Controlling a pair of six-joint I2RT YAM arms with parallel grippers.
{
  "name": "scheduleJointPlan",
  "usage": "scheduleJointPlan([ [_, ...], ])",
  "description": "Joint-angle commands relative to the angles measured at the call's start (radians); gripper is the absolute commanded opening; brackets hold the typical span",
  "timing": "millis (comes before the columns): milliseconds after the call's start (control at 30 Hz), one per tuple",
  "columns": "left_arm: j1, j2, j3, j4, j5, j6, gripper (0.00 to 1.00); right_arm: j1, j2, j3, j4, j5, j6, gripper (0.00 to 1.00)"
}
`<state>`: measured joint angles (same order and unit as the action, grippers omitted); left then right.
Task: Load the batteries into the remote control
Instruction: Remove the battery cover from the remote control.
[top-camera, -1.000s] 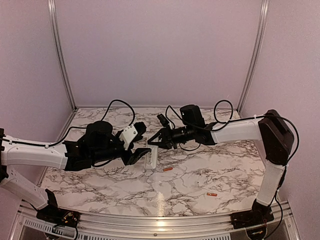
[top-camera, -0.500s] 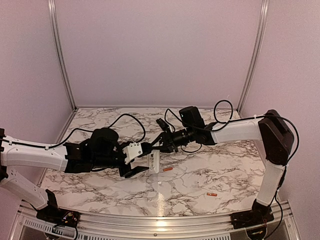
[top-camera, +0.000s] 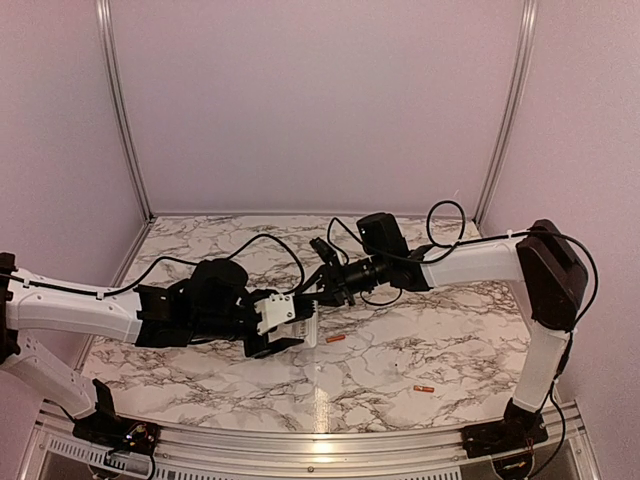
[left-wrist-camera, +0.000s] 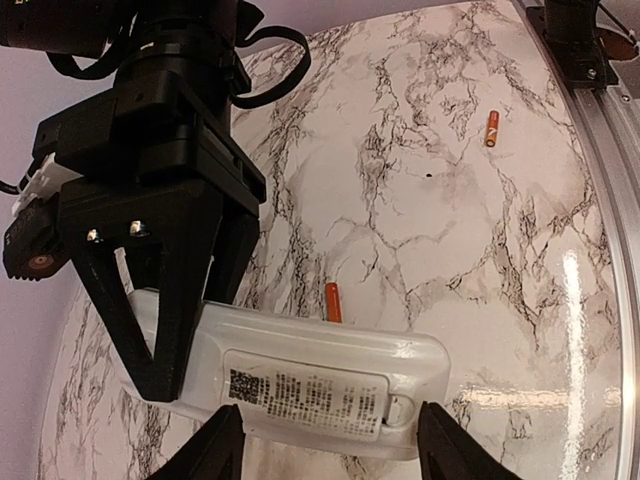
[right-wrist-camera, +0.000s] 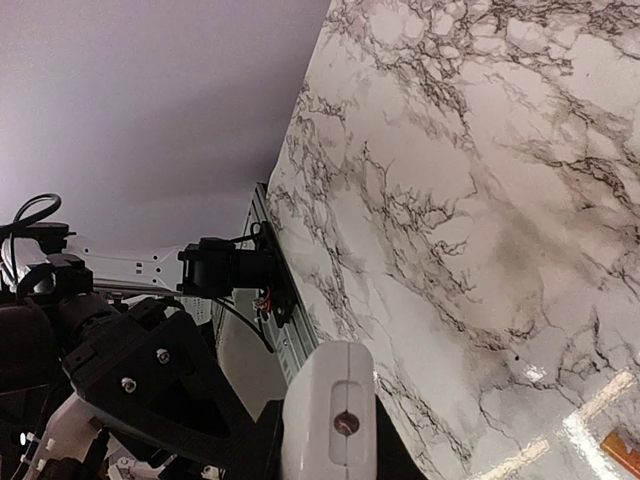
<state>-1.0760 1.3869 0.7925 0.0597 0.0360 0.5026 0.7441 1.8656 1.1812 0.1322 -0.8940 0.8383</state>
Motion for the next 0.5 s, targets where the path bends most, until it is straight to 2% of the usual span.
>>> scheduleJointPlan([
  [0, -0.009, 0.031, 0.037, -0.023, -0.028, 0.023, 0.62, 0.014, 0.017, 0.017, 0.042, -0.02, 0.022, 0.0],
  [200, -0.018, 0.05, 0.042, -0.014, -0.095, 0.03, 0.61, 0.017, 0.017, 0.01, 0.063, -0.032, 0.039, 0.0],
  [467, -0.019, 0.046, 0.03, 0.016, -0.19, 0.053, 0.54, 0.018, 0.018, -0.003, 0.09, -0.052, 0.063, 0.0],
])
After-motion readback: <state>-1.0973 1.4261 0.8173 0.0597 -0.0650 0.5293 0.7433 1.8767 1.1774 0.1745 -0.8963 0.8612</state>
